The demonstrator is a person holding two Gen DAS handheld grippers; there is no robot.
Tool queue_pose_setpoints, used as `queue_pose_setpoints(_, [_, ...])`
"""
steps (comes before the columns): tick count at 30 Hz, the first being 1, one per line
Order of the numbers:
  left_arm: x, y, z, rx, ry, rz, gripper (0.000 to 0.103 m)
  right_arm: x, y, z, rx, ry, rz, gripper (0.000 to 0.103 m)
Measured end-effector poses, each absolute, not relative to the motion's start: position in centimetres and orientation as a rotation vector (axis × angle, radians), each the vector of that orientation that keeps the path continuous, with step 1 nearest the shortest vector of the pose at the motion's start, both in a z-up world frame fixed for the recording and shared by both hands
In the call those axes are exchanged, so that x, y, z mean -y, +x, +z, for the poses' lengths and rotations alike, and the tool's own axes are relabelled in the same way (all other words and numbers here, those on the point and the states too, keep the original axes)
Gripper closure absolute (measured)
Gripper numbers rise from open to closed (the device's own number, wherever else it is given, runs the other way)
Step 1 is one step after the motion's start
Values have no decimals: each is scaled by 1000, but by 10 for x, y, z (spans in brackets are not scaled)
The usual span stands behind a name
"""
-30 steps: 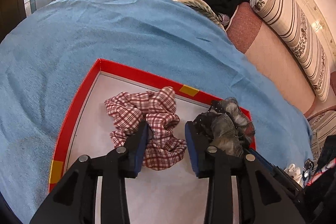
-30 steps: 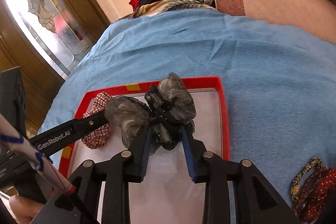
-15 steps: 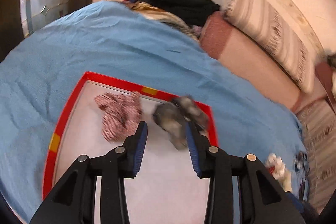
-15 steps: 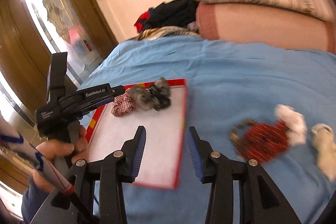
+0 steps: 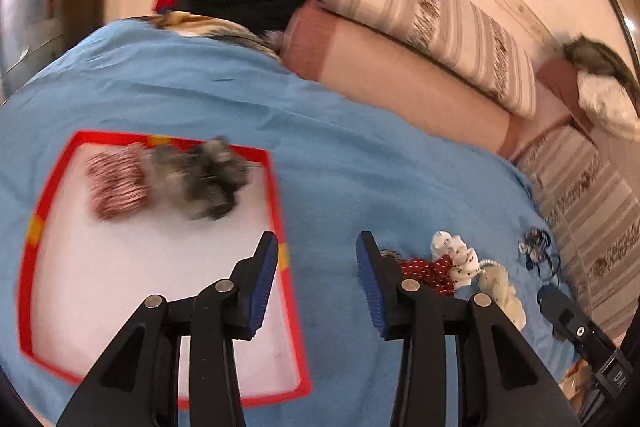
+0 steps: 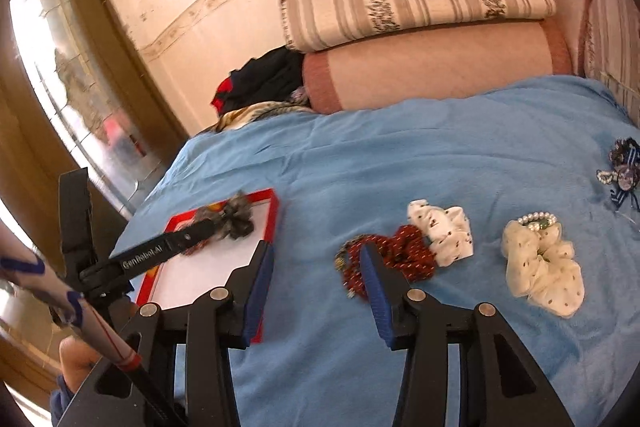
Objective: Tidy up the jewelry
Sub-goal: 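Move left tool to dark red polka-dot scrunchie and close on it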
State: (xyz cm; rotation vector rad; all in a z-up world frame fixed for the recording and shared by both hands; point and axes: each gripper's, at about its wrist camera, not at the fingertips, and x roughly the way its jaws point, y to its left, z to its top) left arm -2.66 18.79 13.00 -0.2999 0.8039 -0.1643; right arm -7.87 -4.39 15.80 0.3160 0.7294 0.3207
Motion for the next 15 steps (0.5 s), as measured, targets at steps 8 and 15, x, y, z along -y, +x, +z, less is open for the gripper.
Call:
queue_pose_setpoints(8, [-142,13,86,-891,-302,-302,64,86,-56,136,-743,334,196,54])
queue_pose_setpoints(15, [-125,13,77,-907,-264,-395,64,134,-39,121,-744,386,121,54])
